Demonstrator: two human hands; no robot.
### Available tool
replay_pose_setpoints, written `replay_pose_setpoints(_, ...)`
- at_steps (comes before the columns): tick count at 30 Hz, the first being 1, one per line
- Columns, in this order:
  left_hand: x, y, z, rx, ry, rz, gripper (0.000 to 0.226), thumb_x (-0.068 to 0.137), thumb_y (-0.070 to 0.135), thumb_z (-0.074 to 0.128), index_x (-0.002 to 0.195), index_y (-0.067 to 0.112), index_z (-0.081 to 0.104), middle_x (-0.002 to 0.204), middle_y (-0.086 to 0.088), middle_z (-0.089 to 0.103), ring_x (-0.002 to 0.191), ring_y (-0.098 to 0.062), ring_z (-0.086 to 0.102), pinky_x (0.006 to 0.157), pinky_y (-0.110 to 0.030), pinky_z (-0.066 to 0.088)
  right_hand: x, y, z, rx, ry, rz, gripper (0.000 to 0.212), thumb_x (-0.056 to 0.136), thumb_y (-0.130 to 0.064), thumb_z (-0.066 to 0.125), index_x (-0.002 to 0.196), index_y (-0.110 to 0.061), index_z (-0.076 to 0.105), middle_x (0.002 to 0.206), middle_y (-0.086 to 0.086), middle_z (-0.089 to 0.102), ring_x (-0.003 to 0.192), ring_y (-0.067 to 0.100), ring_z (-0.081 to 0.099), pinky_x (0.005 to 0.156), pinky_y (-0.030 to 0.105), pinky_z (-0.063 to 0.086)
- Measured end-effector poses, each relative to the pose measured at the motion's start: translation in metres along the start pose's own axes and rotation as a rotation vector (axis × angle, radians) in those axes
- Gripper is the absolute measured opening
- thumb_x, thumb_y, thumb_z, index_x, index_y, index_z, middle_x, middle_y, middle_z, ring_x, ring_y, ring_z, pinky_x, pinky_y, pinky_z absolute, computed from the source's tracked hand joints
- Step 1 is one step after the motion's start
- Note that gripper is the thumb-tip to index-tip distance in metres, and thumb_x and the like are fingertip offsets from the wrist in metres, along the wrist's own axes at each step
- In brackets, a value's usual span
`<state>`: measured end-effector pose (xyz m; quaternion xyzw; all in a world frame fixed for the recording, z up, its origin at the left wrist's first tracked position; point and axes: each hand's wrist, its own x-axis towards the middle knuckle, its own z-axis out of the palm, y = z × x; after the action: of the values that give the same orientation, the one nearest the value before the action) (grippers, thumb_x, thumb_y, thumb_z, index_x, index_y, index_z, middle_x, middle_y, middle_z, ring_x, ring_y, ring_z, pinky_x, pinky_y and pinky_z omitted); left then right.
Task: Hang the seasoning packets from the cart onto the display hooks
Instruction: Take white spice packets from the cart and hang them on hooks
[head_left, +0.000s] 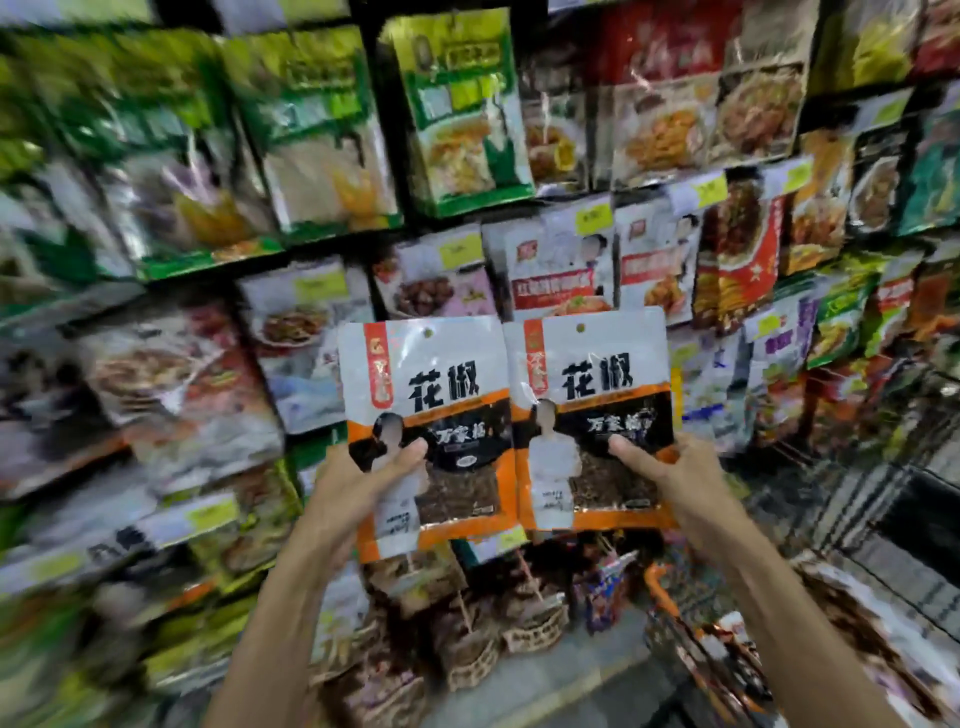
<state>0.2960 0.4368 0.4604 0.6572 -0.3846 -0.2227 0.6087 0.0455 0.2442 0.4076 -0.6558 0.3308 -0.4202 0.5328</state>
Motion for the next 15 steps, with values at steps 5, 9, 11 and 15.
replay_pose_setpoints(5,-0.031,0.007,-0.118,-0.058,0.109,-0.015,0.082,0.052,0.055,0.082,0.126,0.047,0.050,0.123,0.015,0.055,0.110,-0.008,0.055,0.099,-0.038,0.044,-0.002,-0.031,0.110,0.069,-0.188,0.028,0.076,0.054,-0.067,0.082,0.086,-0.001,0.064,0.084,0.031,0.061,0.083,0.041,0.065,0.077,0.043,0.054)
replay_pose_setpoints(9,-0.055,0.005,-0.207,-0.016,0.175,-0.002,0.074,0.058,0.045,0.078,0.127,0.035,0.054,0.113,-0.005,0.065,0.105,-0.011,0.064,0.096,-0.042,0.051,-0.020,-0.050,0.202,0.170,-0.290,0.042,0.061,0.055,-0.056,0.083,0.105,-0.025,0.070,0.105,-0.004,0.074,0.104,0.017,0.068,0.090,0.040,0.051)
replay_pose_setpoints(11,-0.064,-0.004,-0.250,-0.021,0.220,-0.031,0.083,0.061,0.040,0.078,0.133,0.010,0.049,0.122,-0.030,0.052,0.111,-0.032,0.060,0.094,-0.054,0.050,-0.028,-0.054,0.244,0.166,-0.336,0.032,0.052,0.058,-0.051,0.080,0.103,-0.026,0.071,0.103,-0.003,0.074,0.102,0.016,0.068,0.093,0.043,0.050)
replay_pose_setpoints(15,-0.070,-0.025,-0.319,-0.045,0.230,-0.053,0.041,0.070,0.034,0.072,0.108,0.026,0.062,0.089,-0.001,0.071,0.097,-0.023,0.067,0.086,-0.045,0.055,-0.040,-0.064,0.312,0.143,-0.340,0.030,0.033,0.057,-0.055,0.079,0.073,-0.027,0.071,0.081,0.013,0.067,0.091,0.027,0.066,0.087,0.048,0.051)
